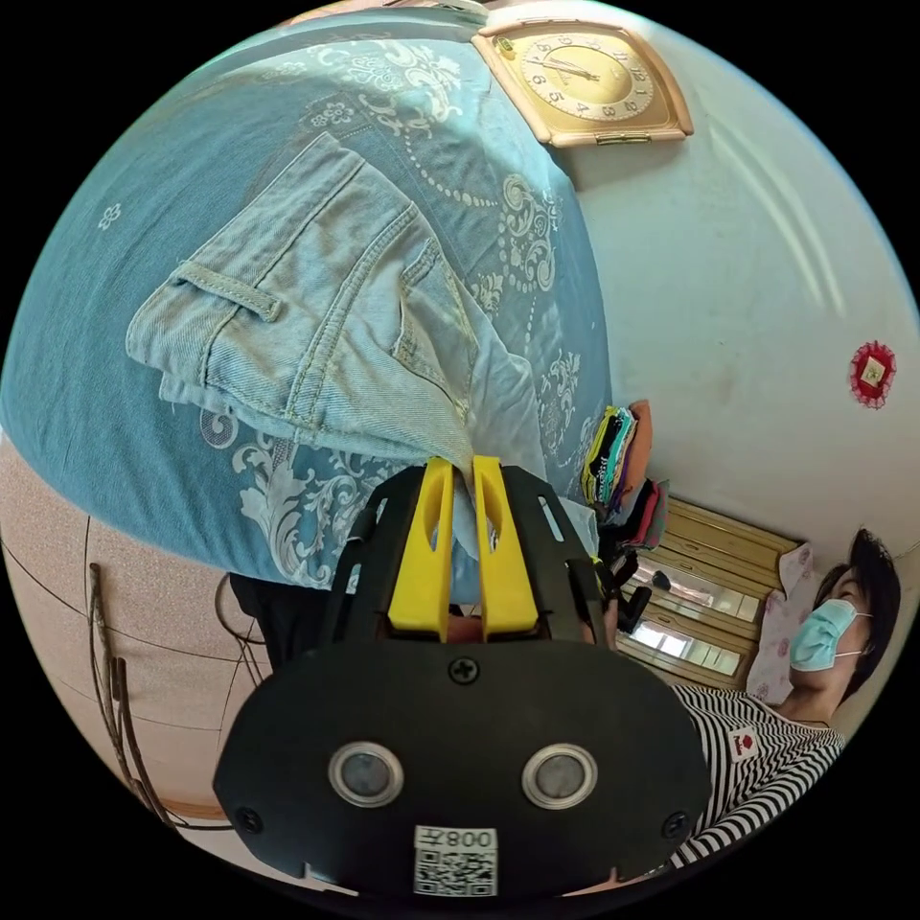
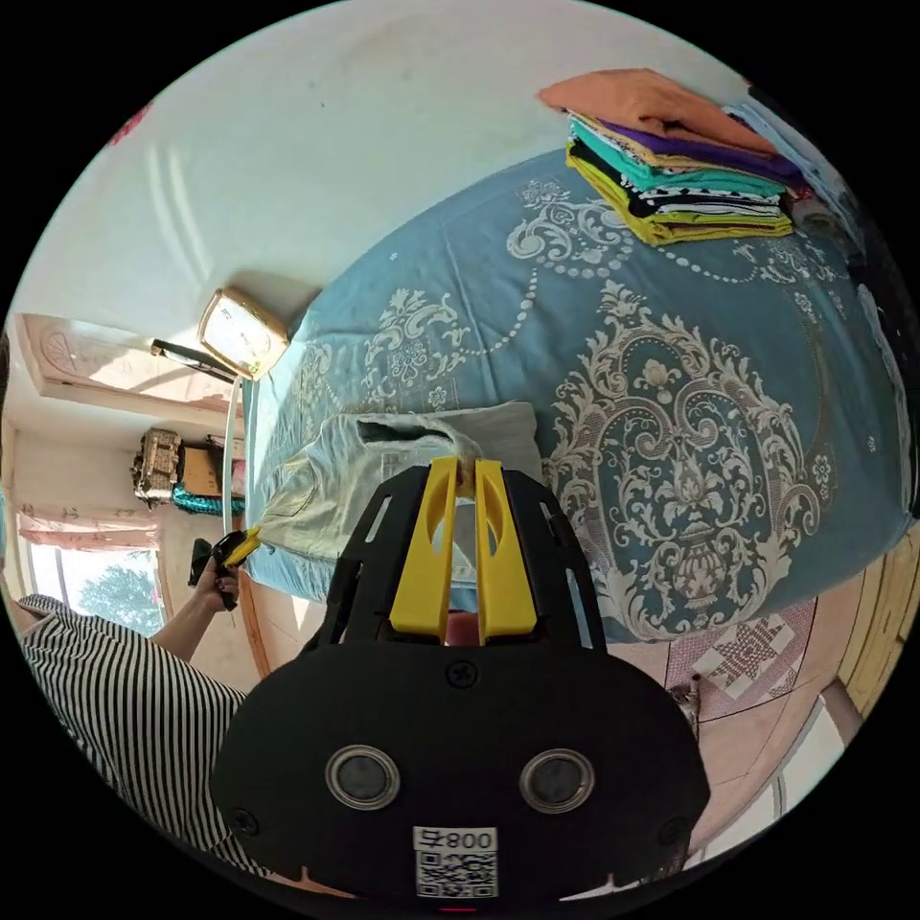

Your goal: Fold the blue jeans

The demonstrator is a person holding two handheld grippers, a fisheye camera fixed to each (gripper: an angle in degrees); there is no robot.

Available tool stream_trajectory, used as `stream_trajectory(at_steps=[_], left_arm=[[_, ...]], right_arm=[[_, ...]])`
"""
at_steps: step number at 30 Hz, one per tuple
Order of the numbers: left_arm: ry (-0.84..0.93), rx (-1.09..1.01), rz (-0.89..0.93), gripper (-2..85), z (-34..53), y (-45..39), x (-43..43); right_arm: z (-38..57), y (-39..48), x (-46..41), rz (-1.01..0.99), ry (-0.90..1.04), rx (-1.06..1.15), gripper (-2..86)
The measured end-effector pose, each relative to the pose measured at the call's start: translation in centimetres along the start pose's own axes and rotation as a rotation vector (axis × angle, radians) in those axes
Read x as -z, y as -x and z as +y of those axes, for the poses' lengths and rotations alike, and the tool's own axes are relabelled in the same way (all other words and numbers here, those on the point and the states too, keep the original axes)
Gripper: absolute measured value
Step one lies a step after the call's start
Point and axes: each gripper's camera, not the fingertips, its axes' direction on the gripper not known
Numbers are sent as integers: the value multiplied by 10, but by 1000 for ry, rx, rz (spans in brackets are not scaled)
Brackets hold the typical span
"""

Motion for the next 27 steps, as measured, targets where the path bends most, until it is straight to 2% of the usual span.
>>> stream_trajectory(at_steps=[3, 5, 8, 10, 13, 16, 20, 23, 25, 27], left_arm=[[5, -24, -13, 41, 2, -3, -3], [4, -19, -21, 41, 7, 4, -8], [4, -11, -34, 44, 16, 18, -14], [-5, -16, -20, 46, 22, 27, -16], [-38, -40, 27, 51, 32, 37, -18], [-55, -57, 39, 56, 38, 40, -20], [-65, -52, 73, 64, 47, 45, -23], [-77, -53, 86, 68, 52, 49, -22], [-84, -53, 94, 69, 56, 52, -22], [-87, -51, 88, 70, 59, 54, -23]], right_arm=[[4, -96, 53, 52, -111, -233, 23], [20, -174, 67, 134, -54, -430, 20], [53, -234, 72, 212, -66, -641, 12], [68, -245, 71, 137, -149, -673, 12], [61, -203, 45, 22, -164, -449, 20], [47, -98, -11, -38, -10, -80, 52], [67, 56, -83, 94, 130, 403, 71], [92, 119, -127, 292, 163, 572, 80], [101, 137, -148, 312, 220, 608, 81], [111, 150, -155, 392, 187, 625, 81]])
